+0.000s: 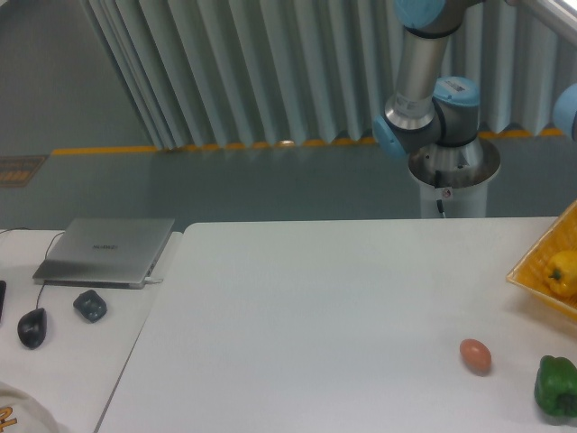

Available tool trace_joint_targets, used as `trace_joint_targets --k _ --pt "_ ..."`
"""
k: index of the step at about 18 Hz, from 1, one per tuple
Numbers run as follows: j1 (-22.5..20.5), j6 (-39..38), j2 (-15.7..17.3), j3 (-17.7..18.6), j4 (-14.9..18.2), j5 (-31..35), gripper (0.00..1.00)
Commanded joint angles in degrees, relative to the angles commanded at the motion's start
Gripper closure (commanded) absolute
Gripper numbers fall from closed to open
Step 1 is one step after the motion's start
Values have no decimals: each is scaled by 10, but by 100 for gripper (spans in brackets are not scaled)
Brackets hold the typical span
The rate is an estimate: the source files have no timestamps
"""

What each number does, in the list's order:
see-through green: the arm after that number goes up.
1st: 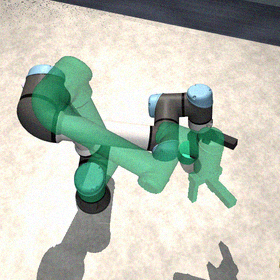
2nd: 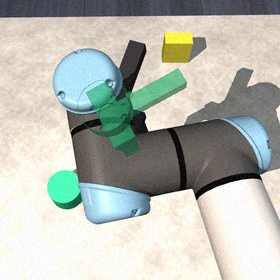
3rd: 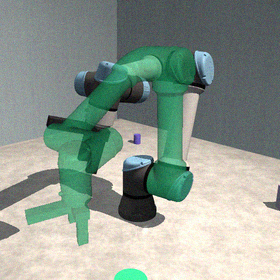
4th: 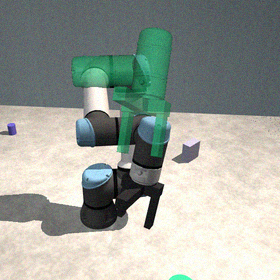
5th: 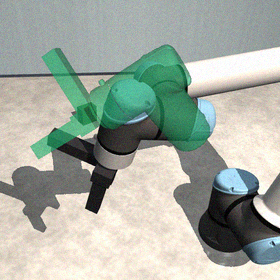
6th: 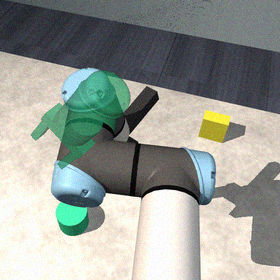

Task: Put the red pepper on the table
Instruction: 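Carry the red bell pepper out of the basket toward the egg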

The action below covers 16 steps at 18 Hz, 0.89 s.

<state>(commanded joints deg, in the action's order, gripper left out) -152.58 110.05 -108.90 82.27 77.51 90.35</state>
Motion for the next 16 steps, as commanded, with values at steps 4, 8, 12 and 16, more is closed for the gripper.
trace_joint_targets --k 4,8,12,16 --pt "18 -78 2 1 7 -35 48" --pt "53 -194 2 2 7 -54 48" --pt "78 -308 -3 21 3 -88 48" --pt "91 -381 -11 35 -3 -89 47"
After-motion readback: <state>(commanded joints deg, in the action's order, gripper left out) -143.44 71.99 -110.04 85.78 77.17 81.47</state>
